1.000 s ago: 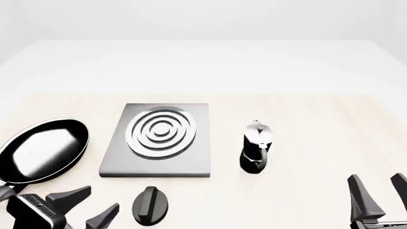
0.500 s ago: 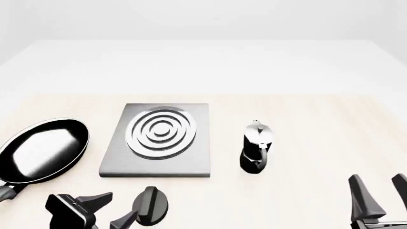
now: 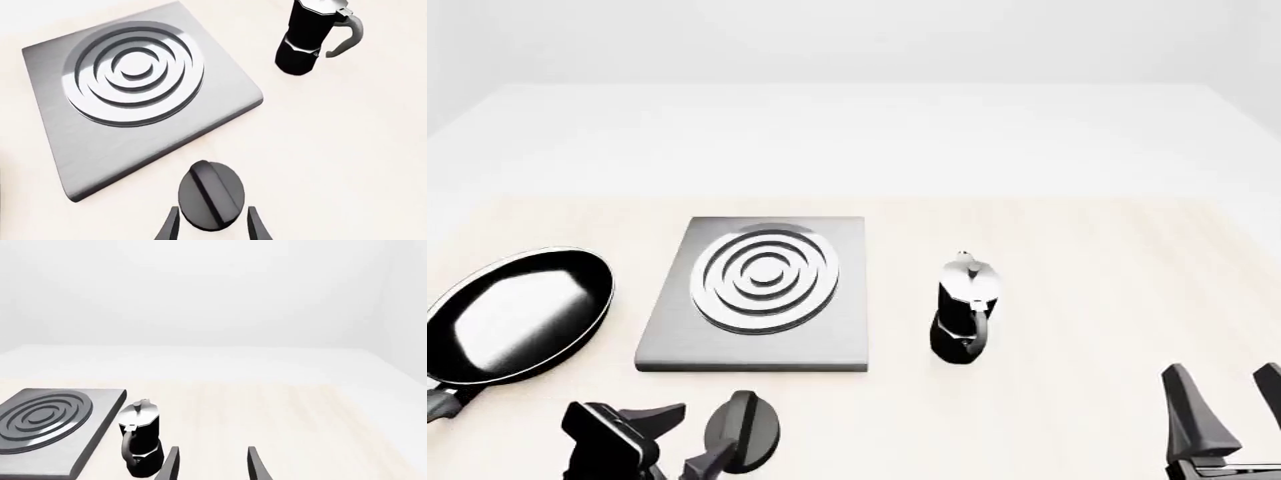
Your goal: Turn on the stove and put the frying pan on it.
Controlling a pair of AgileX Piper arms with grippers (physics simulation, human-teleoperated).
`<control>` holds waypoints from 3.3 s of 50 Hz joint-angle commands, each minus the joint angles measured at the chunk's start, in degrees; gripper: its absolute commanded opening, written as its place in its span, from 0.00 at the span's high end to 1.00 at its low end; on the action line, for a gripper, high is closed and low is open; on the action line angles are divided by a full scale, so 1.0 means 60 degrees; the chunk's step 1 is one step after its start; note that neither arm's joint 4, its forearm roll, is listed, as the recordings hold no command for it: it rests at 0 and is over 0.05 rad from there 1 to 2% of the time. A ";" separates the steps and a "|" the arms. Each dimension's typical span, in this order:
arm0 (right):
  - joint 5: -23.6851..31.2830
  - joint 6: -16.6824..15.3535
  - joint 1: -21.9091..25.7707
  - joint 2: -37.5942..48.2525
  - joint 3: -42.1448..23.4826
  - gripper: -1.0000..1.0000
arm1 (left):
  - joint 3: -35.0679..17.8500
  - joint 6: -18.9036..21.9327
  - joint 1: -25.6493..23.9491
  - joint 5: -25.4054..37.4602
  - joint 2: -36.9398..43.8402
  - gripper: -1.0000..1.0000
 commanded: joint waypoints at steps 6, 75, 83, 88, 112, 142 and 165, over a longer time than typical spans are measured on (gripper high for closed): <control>-0.0015 0.0033 -0.0066 0.0000 0.0037 0.00 | -0.0009 -0.0074 -0.0048 -0.1648 0.1797 0.00; 0.0085 0.0020 -0.0195 -0.0001 -0.0100 0.00 | -0.0020 -0.0512 -0.1451 -0.3057 0.3375 0.00; 0.0107 0.0031 -0.0240 -0.0001 -0.0122 0.00 | -0.0256 -0.0593 -0.2231 -0.1803 0.2178 0.00; 0.0090 0.0044 -0.0253 -0.0001 -0.0106 0.00 | -0.0420 -0.0565 -0.2680 -0.1224 0.1700 0.00; 0.0153 0.0092 -0.0264 -0.0001 -0.0249 0.00 | -0.1125 -0.0514 -0.3488 0.1424 -0.0857 0.00; 0.0114 0.0190 -0.0036 -0.0001 -0.0339 0.00 | -0.3857 0.1309 -0.0355 0.9926 -0.7685 0.00; 0.0165 0.0127 0.0261 -0.0001 -0.0377 0.00 | -0.4426 0.3295 0.4186 1.0794 -0.7209 0.00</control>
